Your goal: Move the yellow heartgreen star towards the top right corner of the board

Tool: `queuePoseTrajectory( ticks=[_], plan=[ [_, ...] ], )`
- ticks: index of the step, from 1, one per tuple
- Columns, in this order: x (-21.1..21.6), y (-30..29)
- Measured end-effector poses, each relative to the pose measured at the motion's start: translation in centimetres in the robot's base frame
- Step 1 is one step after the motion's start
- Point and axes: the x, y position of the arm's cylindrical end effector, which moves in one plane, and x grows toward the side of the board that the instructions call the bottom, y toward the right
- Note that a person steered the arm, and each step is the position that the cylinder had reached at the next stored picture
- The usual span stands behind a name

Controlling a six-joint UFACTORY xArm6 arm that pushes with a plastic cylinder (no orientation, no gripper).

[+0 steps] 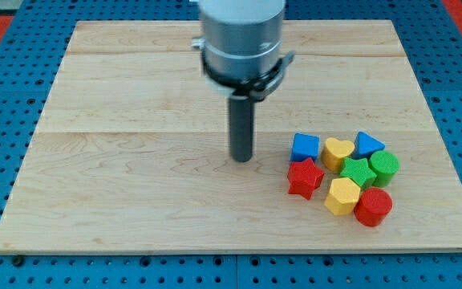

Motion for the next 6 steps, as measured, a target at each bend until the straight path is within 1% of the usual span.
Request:
queuePoseTrajectory(
  ticks=[1,2,4,6],
  plan=[
    [0.4,4.4],
    [0.6,5.3],
    [-0.2,6.0],
    [-0.4,6.0]
  ],
)
